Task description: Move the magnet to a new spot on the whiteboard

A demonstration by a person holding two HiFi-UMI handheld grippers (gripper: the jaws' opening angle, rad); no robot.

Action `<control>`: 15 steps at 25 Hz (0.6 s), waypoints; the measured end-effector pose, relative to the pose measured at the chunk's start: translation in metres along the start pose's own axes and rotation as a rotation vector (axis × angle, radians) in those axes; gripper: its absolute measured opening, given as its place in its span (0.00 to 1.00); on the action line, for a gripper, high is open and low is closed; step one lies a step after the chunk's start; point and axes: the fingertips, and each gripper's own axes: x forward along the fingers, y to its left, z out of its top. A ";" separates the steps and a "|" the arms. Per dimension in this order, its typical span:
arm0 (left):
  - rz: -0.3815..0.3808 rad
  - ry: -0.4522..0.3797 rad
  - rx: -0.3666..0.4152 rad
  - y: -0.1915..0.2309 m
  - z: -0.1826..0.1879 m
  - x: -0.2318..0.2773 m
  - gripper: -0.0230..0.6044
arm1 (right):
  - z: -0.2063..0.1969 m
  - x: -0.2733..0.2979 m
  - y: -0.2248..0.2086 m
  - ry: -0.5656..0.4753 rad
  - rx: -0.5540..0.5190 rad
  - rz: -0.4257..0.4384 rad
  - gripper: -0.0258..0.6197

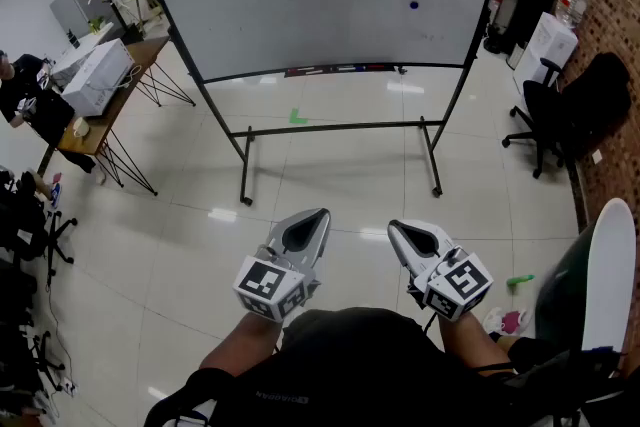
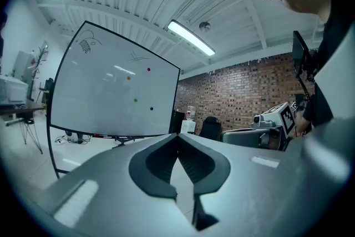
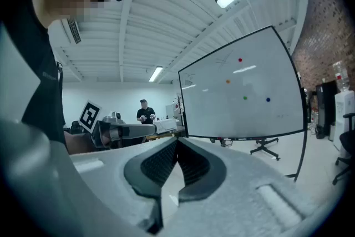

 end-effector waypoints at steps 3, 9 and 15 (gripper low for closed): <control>-0.008 -0.006 -0.014 -0.012 -0.008 0.017 0.06 | -0.004 -0.014 -0.017 0.009 0.002 -0.005 0.04; 0.006 -0.005 -0.001 -0.031 -0.019 0.048 0.06 | -0.012 -0.030 -0.051 0.013 0.012 0.007 0.04; 0.061 0.047 -0.008 -0.019 -0.019 0.055 0.06 | -0.006 -0.017 -0.065 -0.002 0.030 0.041 0.04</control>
